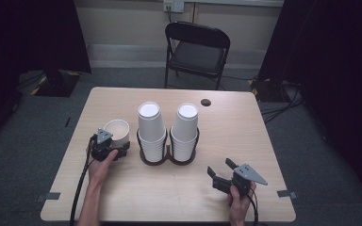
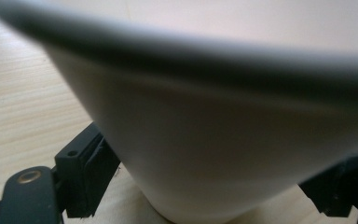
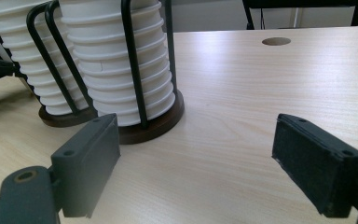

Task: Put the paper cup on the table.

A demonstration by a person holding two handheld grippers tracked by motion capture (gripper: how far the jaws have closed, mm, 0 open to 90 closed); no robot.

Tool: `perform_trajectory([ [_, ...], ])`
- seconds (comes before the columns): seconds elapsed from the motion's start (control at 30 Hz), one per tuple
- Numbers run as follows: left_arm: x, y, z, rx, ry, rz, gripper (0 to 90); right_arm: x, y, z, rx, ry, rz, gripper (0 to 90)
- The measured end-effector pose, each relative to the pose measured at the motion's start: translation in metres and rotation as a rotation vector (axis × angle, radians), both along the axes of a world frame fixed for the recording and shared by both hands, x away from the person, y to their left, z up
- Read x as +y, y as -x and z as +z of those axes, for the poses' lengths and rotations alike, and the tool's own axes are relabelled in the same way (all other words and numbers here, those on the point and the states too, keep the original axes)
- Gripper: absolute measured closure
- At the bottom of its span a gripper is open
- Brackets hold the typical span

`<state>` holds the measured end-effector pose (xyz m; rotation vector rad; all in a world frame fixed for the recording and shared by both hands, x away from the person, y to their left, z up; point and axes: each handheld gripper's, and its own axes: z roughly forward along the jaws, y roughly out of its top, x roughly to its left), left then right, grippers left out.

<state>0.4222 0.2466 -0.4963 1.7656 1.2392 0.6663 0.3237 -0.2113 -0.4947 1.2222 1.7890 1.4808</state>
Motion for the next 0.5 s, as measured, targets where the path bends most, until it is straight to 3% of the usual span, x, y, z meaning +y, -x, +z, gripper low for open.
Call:
perform_trajectory([
  [0.27,0.006,0.014,0.0,-0.005,0.001,0.023,15.6,-0.001,0.001,0.0,-0.015,-0.005,-0.008,14.4],
  [0.5,0.006,0.03,0.0,-0.03,0.036,0.023,15.5,0.0,0.002,0.0,-0.017,-0.005,-0.009,14.4],
])
